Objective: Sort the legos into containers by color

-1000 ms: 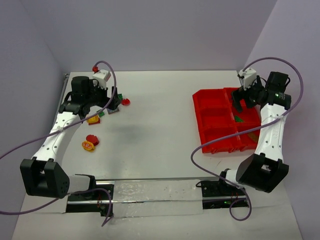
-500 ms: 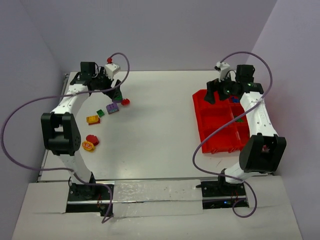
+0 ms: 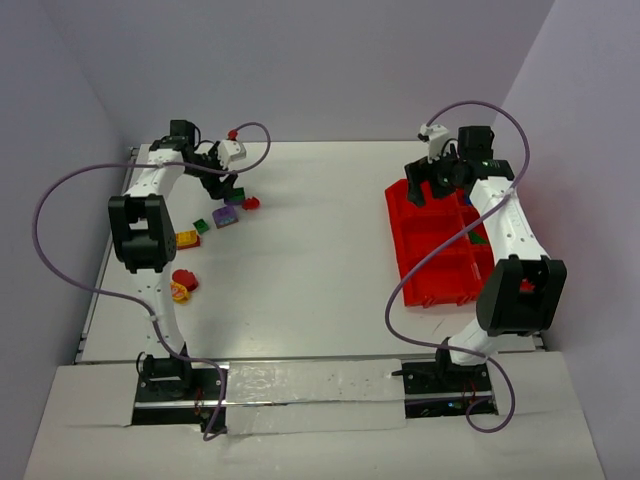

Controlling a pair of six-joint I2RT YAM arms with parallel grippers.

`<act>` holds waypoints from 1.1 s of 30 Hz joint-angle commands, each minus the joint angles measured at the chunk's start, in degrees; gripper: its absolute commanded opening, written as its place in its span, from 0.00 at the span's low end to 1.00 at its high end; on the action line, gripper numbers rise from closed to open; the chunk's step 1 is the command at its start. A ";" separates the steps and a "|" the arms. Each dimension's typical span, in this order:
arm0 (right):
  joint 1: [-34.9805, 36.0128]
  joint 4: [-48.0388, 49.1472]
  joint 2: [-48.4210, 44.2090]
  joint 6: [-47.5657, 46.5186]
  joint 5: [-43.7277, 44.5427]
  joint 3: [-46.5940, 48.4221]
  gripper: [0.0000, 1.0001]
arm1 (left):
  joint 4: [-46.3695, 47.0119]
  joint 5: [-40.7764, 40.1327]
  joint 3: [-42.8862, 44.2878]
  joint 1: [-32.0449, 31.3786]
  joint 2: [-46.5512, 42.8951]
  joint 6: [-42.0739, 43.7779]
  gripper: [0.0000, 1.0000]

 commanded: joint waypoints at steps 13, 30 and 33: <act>0.64 -1.90 4.87 -3.37 0.89 7.56 1.00 | -6.95 5.30 4.99 0.02 4.90 8.80 0.68; 0.64 -3.62 7.33 -3.67 0.37 10.23 1.00 | -2.19 3.52 2.38 -1.76 4.99 8.83 0.51; 0.64 -3.79 7.46 -3.89 0.28 10.41 1.00 | -3.13 3.38 2.50 -2.17 5.17 10.06 0.44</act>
